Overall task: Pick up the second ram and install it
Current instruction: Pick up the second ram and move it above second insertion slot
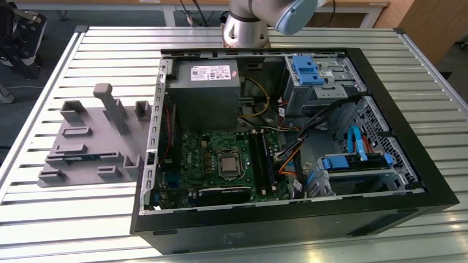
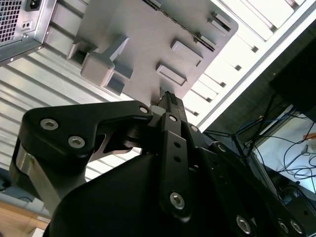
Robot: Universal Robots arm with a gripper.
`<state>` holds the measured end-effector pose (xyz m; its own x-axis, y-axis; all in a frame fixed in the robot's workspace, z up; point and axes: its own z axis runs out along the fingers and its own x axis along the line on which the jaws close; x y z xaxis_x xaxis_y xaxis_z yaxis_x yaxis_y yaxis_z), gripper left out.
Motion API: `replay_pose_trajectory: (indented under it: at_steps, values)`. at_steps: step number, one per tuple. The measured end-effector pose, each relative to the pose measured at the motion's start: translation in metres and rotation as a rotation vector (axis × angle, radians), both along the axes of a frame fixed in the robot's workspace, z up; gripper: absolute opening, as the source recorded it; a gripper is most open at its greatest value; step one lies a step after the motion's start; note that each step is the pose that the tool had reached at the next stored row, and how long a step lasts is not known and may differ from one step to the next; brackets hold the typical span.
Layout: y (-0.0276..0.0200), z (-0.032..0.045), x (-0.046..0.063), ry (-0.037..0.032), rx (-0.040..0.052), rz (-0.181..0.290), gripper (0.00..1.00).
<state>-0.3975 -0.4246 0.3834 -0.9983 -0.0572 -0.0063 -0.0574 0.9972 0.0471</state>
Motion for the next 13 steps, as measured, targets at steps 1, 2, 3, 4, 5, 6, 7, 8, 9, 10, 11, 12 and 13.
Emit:
replay_pose_trajectory:
  at_steps: [1,2,3,4,5,6,7,8,9,10,11,12,13]
  values:
    - [0.0,0.0,0.0,0.0,0.0,0.002,0.11]
    - [0.0,0.0,0.0,0.0001,0.0,0.004,0.11]
    - [0.0,0.0,0.0,0.0,0.0,0.006,0.11]
    - [0.0,0.0,0.0,0.0,0.0,0.008,0.11]
    - [0.0,0.0,0.0,0.0001,0.0,0.011,0.11]
    - [0.0,0.0,0.0,0.0,0.0,0.013,0.11]
    - [0.0,0.0001,0.0,0.0001,-0.0001,0.016,0.11]
    - [0.0,0.0,0.0,0.0,0.0,0.018,0.11]
    - [0.0,0.0001,0.0,0.0001,0.0,0.021,0.11]
    - [0.0,0.0,0.0,0.0001,0.0,0.023,0.11]
    - [0.0,0.0,0.0,0.0,0.0,0.025,0.11]
    - [0.0,0.0,0.0,0.0,0.0,0.027,0.11]
    - [0.0,0.0001,0.0,0.0001,0.0,0.029,0.11]
